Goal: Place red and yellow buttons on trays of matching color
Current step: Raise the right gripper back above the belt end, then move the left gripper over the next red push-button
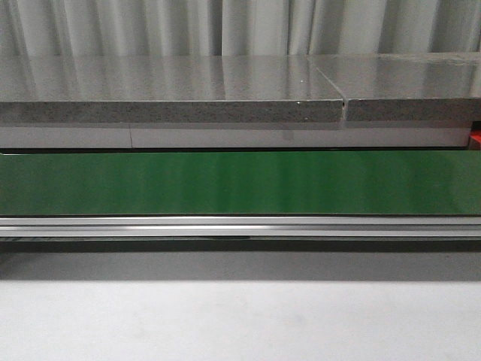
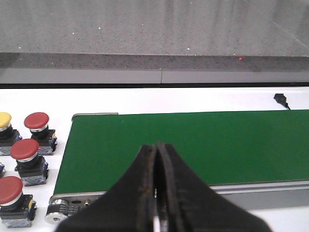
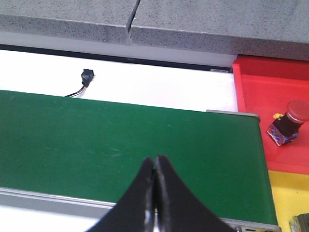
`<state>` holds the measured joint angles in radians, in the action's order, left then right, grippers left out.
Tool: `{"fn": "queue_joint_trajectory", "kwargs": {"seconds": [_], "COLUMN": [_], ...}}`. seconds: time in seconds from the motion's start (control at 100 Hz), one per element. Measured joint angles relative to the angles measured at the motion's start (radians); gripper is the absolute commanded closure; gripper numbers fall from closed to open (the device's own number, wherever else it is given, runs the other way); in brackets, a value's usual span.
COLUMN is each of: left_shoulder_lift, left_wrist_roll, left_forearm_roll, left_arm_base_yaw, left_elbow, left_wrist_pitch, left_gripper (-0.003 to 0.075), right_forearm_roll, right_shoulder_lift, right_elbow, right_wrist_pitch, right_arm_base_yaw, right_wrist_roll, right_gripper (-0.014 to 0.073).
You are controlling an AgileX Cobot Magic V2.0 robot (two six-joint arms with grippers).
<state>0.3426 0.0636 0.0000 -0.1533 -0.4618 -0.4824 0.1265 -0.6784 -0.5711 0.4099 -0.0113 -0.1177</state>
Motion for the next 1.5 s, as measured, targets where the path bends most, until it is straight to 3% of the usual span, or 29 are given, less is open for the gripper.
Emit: {"fn": "queue_joint_trajectory", "kwargs": {"seconds": [0.09, 0.26, 0.35, 0.6, 0.82, 1.01, 1.5], "left_shoulder_lift": [0.0, 0.0, 0.0, 0.0, 0.06, 0.235, 0.764], "left_wrist_roll": [0.0, 0.0, 0.0, 0.009, 0.231, 0.352, 0.369], "left_forearm_roll": [0.0, 0.0, 0.0, 0.0, 0.105, 0.163, 0.089], "left_arm_base_yaw": [0.0, 0.0, 0.0, 0.0, 0.089, 0.235, 0.479], "left_elbow": [0.0, 0.0, 0.0, 0.0, -0.069, -0.185, -0.373], "left_wrist_pitch": [0.0, 0.0, 0.0, 0.011, -0.012, -0.061, -0.102], "left_gripper": [0.0587, 0.0176, 0.0075, 0.0077, 0.0078, 0.0078, 0.0078], "right_forearm_roll": [0.0, 0.0, 0.0, 0.0, 0.0, 0.0, 0.0], "right_shoulder_lift": [0.0, 0.0, 0.0, 0.0, 0.0, 0.0, 0.0], "right_elbow": [0.0, 0.0, 0.0, 0.0, 0.0, 0.0, 0.0], "right_wrist_pitch": [0.0, 0.0, 0.0, 0.0, 0.0, 0.0, 0.0], "right_arm_base_yaw": [0.0, 0.0, 0.0, 0.0, 0.0, 0.0, 0.0], "right_wrist_roll": [0.0, 0.0, 0.0, 0.0, 0.0, 0.0, 0.0], "right_gripper": [0.0662, 0.0662, 0.0662, 0.0662, 0.0662, 0.0662, 0.0662]}}
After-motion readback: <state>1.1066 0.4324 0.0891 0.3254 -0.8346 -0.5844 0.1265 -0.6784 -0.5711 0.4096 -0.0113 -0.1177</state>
